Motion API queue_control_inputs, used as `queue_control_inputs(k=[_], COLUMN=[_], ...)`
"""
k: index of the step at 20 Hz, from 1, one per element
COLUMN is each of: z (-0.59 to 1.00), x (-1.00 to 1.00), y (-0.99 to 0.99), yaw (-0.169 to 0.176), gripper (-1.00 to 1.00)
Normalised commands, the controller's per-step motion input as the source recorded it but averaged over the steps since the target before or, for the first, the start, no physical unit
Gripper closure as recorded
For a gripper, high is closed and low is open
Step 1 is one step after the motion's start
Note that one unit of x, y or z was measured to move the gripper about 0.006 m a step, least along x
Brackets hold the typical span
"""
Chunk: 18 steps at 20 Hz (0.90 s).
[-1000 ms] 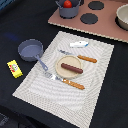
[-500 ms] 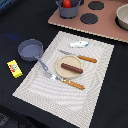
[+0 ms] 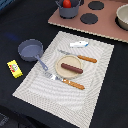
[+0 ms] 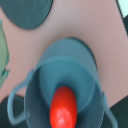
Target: Interact with the objects in diverse but meaningful ways.
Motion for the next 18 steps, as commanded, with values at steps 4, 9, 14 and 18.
queue_control_inputs(k=[4, 9, 14, 18], z=[0.08, 0.01, -0.05, -0.01], x=[0.70, 0.73, 0.63, 0.40], y=[-0.46, -0.40, -0.23, -0.13], yaw=[-0.073, -0.042, 0.019, 0.099], gripper=[-1.00, -1.00, -1.00, -1.00])
